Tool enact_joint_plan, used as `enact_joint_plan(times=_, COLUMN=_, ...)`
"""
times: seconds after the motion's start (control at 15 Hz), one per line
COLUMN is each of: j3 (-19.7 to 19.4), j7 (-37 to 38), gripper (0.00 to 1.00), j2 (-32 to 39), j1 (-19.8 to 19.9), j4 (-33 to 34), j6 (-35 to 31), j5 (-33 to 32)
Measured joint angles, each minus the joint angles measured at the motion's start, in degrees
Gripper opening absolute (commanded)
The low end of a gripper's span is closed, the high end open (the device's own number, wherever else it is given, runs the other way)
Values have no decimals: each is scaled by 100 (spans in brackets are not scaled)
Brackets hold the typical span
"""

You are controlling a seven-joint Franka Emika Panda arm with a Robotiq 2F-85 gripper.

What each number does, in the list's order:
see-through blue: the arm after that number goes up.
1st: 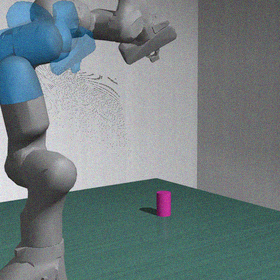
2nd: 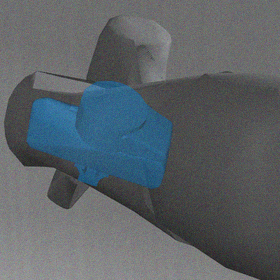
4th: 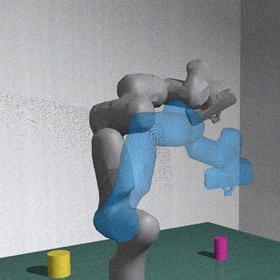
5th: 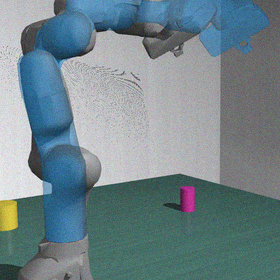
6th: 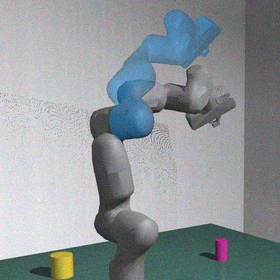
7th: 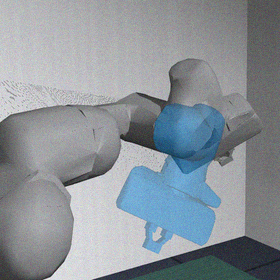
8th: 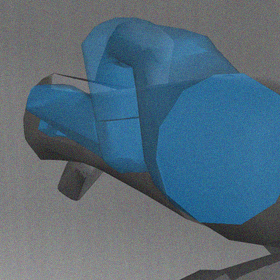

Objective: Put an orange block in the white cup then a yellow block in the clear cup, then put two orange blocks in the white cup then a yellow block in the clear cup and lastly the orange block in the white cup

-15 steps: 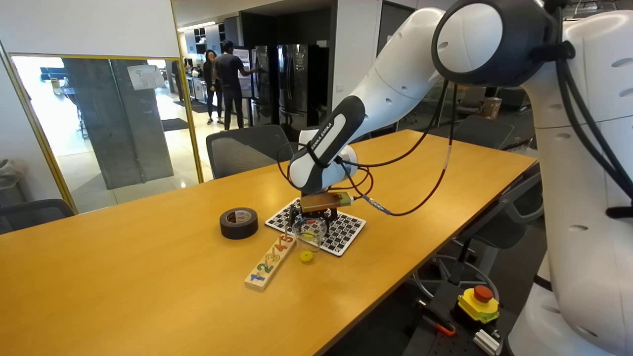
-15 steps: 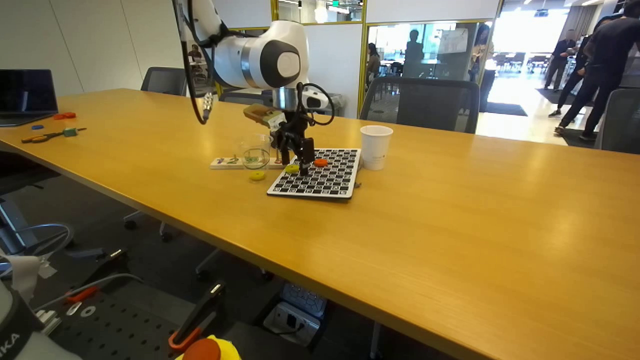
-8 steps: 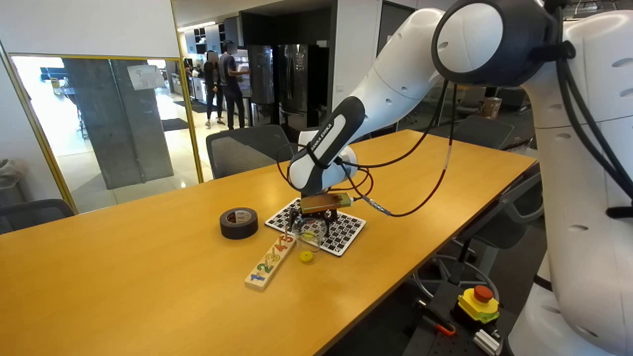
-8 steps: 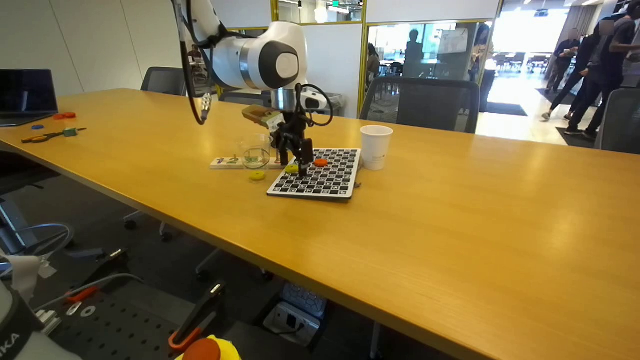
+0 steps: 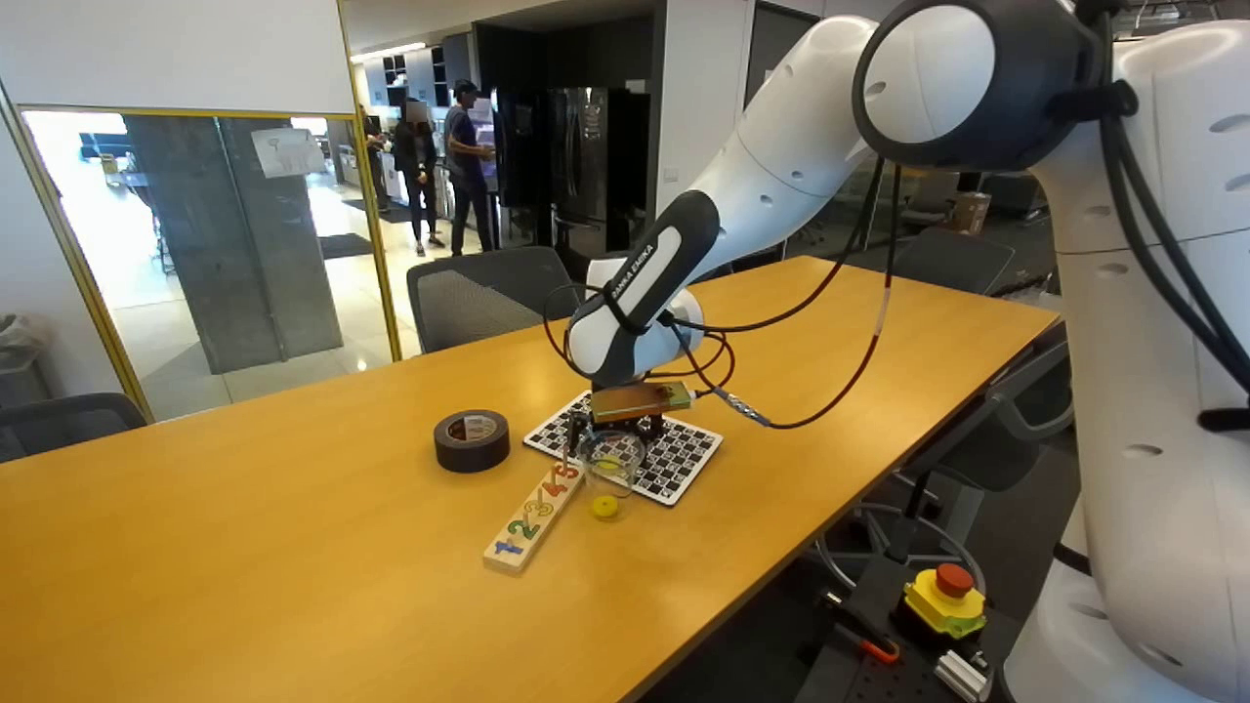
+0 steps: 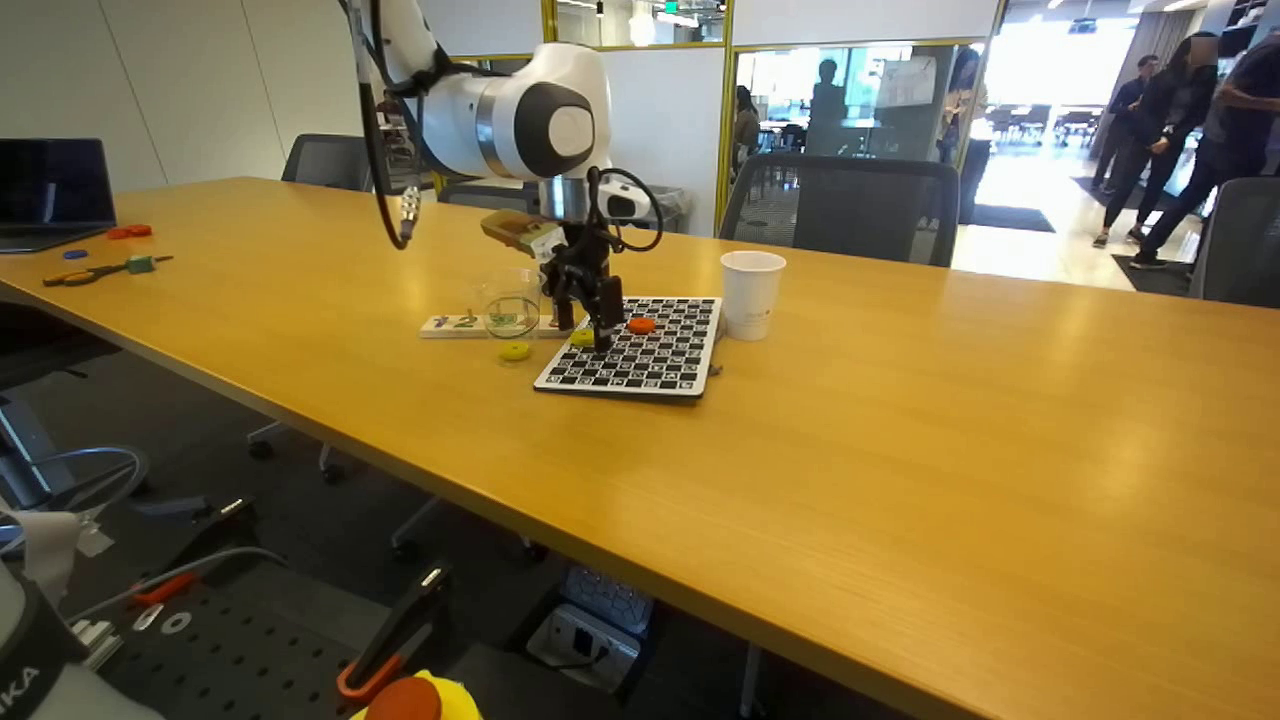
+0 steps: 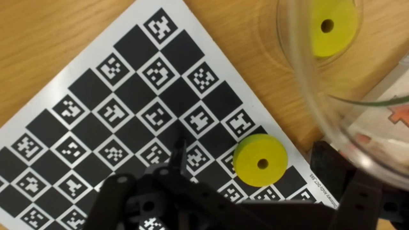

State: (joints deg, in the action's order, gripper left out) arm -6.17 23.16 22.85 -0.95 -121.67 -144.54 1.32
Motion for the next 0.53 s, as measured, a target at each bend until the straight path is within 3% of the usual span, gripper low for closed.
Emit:
enact_joint_plan(times=0.07, j3=1, j7=0, gripper=74, j2=0, j1=-4, j4=0, j6=0, j5=0)
enact_joint_plan(times=0.53, j3=-16, j7=0, gripper=20, j2=-62, j1=-14, j4=0, j6=2, j5=0)
